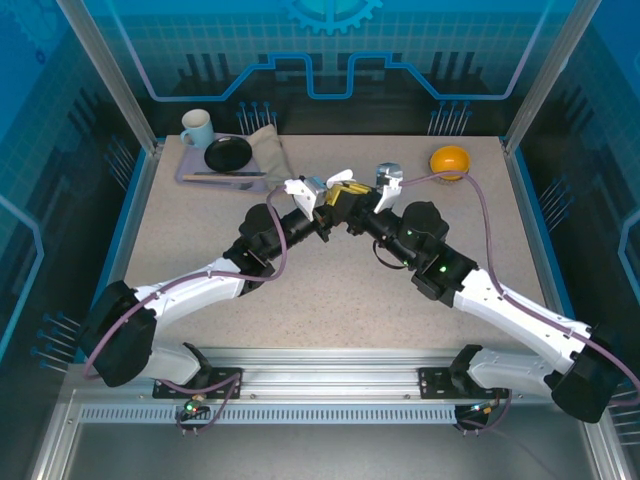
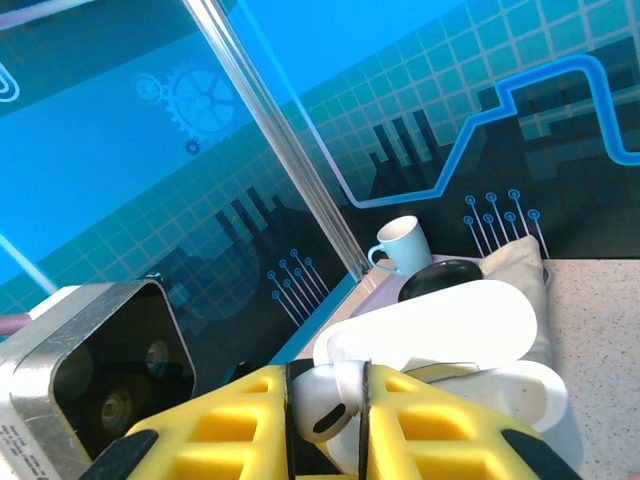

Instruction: Insert wireless bluetooth earbuds into charging case

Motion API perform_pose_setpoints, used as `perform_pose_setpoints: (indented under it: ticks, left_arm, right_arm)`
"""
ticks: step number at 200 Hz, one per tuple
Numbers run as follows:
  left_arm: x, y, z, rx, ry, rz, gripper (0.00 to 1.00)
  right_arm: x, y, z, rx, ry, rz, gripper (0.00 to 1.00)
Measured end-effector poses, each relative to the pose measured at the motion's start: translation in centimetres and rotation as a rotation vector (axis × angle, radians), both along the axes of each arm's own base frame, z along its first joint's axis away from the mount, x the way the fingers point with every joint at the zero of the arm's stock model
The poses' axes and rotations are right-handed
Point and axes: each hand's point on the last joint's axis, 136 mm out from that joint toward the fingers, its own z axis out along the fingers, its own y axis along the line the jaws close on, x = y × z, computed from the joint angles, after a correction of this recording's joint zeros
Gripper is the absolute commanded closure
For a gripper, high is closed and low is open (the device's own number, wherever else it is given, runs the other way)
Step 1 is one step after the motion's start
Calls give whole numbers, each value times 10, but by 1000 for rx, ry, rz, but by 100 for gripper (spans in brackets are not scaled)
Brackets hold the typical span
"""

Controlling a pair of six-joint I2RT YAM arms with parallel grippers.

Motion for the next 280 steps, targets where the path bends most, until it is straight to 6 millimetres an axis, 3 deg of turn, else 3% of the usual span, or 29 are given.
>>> perform_pose_setpoints:
  ticks: [108,206,280]
  left_arm:
    - [1,0,-2,5,5,1,100]
    - [4,-3,-4,11,8,1,100]
    - [6,-4,-7,22,14,2,100]
  right_arm:
    - [-4,-2,-3,-24,13,4,80]
    - [-3,-18,-2,-18,38,-16,80]
    - [0,-14,-14,-42,95,3,81]
